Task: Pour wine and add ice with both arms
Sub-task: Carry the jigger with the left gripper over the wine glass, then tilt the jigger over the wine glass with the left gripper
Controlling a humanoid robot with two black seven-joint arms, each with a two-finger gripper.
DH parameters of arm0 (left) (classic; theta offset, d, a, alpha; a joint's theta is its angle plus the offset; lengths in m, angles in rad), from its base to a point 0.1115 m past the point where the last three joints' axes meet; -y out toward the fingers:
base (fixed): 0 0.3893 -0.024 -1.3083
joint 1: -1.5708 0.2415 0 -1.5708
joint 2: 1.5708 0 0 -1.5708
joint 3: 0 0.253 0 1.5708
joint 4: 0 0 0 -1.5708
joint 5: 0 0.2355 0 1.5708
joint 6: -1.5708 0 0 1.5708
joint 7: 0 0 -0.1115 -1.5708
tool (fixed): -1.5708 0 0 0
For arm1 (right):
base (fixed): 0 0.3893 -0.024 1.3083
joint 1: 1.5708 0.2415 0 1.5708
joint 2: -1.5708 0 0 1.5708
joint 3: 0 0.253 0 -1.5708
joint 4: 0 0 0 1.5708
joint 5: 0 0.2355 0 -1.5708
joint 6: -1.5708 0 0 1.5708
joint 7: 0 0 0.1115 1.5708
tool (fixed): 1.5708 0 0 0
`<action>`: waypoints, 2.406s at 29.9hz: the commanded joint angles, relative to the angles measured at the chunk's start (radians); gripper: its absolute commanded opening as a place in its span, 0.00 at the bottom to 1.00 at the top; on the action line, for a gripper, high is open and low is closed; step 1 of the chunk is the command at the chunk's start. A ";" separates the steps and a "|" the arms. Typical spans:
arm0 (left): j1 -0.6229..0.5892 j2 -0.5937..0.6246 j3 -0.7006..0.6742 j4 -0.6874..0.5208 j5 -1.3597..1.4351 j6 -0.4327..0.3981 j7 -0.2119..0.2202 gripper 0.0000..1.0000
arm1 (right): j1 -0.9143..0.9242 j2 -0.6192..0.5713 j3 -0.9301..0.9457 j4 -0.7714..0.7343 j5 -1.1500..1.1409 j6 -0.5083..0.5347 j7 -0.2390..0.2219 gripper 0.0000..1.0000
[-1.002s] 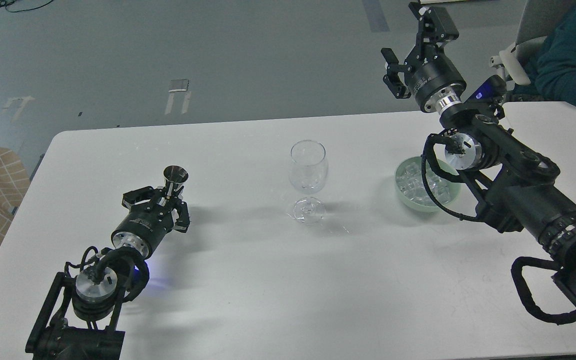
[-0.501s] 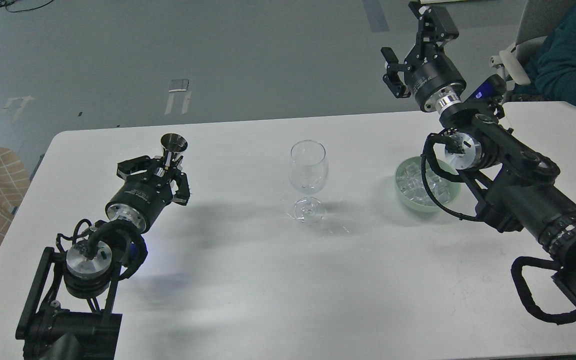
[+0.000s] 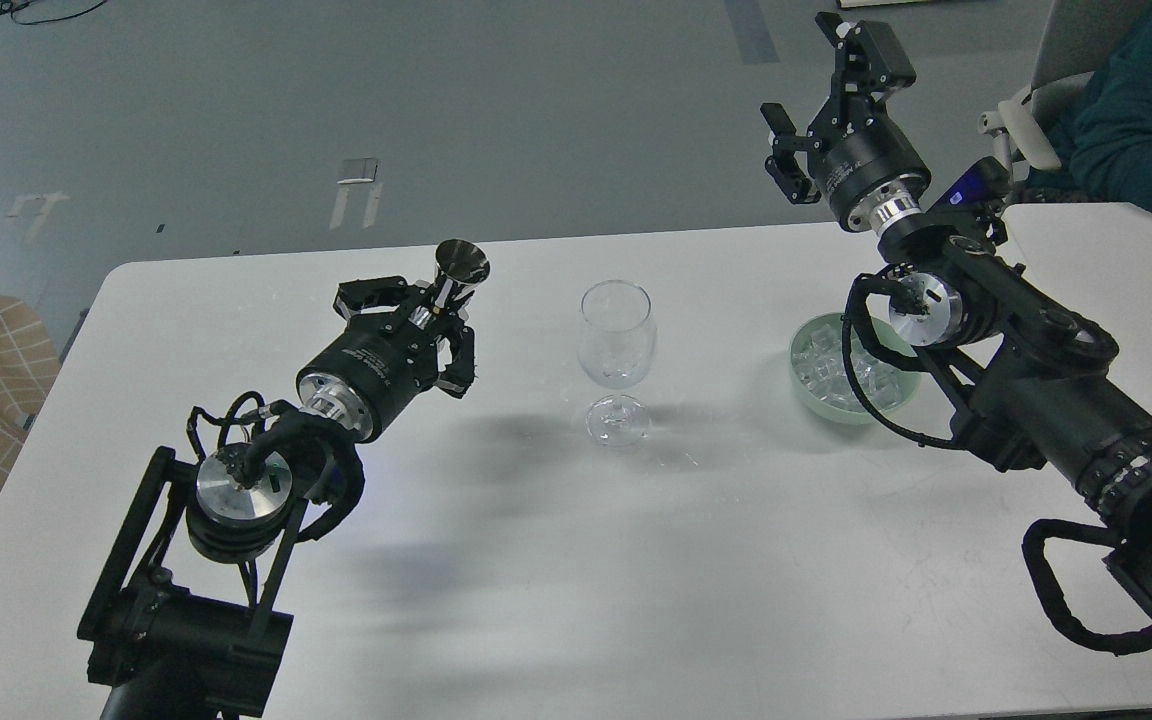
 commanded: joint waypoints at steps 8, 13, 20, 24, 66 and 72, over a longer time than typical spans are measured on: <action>-0.120 0.000 0.101 -0.003 0.003 0.086 0.003 0.00 | -0.002 0.001 -0.001 0.001 0.000 0.000 0.000 1.00; -0.167 0.000 0.137 -0.003 0.043 0.114 0.003 0.00 | -0.002 0.001 -0.001 0.001 -0.001 0.000 0.000 1.00; -0.172 0.000 0.195 -0.003 0.127 0.117 0.017 0.00 | -0.003 0.003 -0.001 0.001 -0.001 0.000 0.000 1.00; -0.176 0.000 0.209 -0.003 0.167 0.116 0.017 0.00 | -0.005 0.003 -0.001 0.001 -0.001 0.000 0.000 1.00; -0.183 0.000 0.328 -0.003 0.549 0.142 0.050 0.00 | -0.009 0.006 -0.001 0.003 -0.001 0.000 0.000 1.00; -0.181 0.000 0.330 -0.002 0.615 0.142 0.064 0.00 | -0.016 0.006 -0.001 0.003 -0.001 -0.001 0.000 1.00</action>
